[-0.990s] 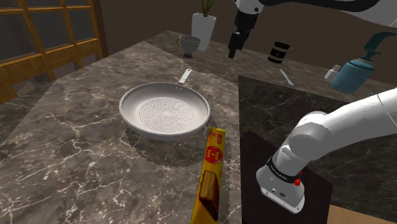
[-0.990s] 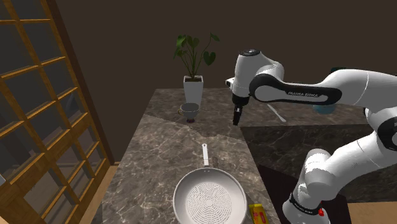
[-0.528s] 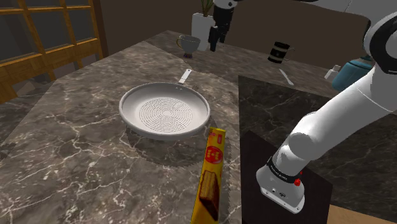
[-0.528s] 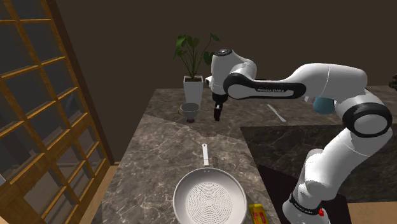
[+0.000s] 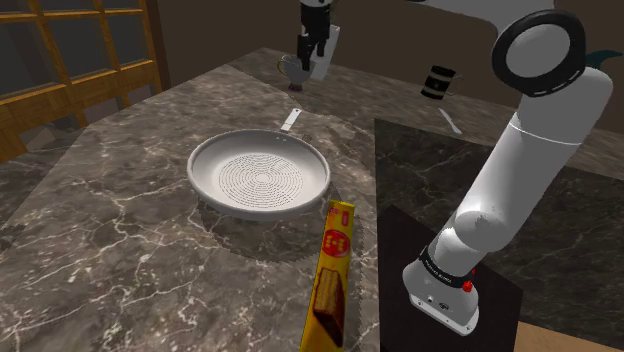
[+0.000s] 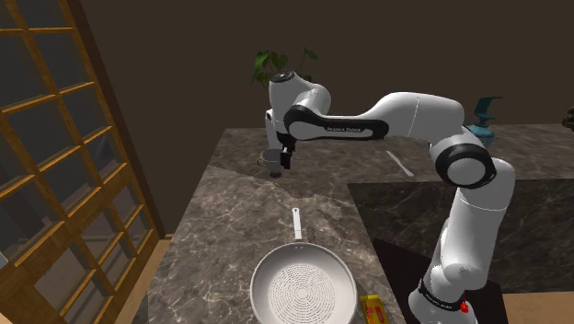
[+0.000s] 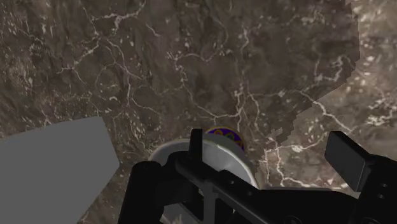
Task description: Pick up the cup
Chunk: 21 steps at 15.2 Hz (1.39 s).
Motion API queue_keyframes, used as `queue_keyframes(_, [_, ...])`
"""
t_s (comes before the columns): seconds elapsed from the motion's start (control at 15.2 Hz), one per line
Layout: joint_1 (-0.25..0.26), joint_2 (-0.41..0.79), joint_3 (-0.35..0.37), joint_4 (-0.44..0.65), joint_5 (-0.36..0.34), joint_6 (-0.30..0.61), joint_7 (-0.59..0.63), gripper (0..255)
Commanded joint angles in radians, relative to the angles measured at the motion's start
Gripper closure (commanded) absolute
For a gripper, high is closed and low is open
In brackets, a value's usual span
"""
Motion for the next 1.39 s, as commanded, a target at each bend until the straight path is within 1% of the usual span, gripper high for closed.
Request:
queue_keyframes(0.0, [0.017,0.095,0.008,0.122,-0.031,-0.036,0.001,0])
queue_keyframes(0.2, [0.049,0.265,0.009,0.355,-0.082,-0.109,-0.017,0])
queue_keyframes(0.26, [0.056,0.29,0.007,0.393,-0.088,-0.121,-0.022,0])
queue_keyframes(0.73, [0.039,0.243,0.008,0.219,-0.08,0.0,0.016,0])
queue_keyframes(0.86, [0.039,0.243,0.007,0.219,-0.08,0.0,0.016,0])
queue_keyframes(0.92, [0.039,0.245,0.007,0.222,-0.08,0.0,0.016,255])
queue_keyframes(1.32, [0.039,0.245,0.007,0.222,-0.08,0.0,0.016,255])
